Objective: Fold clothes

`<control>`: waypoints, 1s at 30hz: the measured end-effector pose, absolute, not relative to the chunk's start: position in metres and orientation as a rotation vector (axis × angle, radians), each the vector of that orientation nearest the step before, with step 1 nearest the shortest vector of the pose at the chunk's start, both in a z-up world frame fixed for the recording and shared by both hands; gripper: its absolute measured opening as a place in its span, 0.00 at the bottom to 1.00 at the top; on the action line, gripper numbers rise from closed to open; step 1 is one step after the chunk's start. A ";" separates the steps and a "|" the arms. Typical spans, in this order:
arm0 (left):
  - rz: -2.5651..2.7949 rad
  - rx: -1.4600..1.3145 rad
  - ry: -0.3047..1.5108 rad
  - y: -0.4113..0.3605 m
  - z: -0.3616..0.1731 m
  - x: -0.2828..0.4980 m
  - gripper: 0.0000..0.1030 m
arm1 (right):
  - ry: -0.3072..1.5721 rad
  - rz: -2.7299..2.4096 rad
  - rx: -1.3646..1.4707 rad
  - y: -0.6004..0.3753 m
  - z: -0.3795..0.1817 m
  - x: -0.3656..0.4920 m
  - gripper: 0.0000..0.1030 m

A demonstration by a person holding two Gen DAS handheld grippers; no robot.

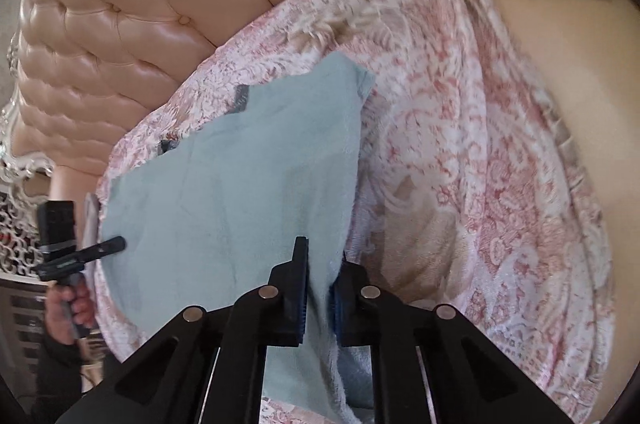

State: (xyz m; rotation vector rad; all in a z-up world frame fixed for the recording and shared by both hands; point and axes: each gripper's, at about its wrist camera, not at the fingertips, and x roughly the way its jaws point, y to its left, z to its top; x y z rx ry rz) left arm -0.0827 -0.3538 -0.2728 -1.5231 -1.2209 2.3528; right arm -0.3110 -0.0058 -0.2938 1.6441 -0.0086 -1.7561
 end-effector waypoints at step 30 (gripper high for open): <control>2.417 -1.499 -1.509 -0.268 -0.264 0.048 0.10 | 0.250 -1.954 1.600 0.010 -0.254 -0.188 0.09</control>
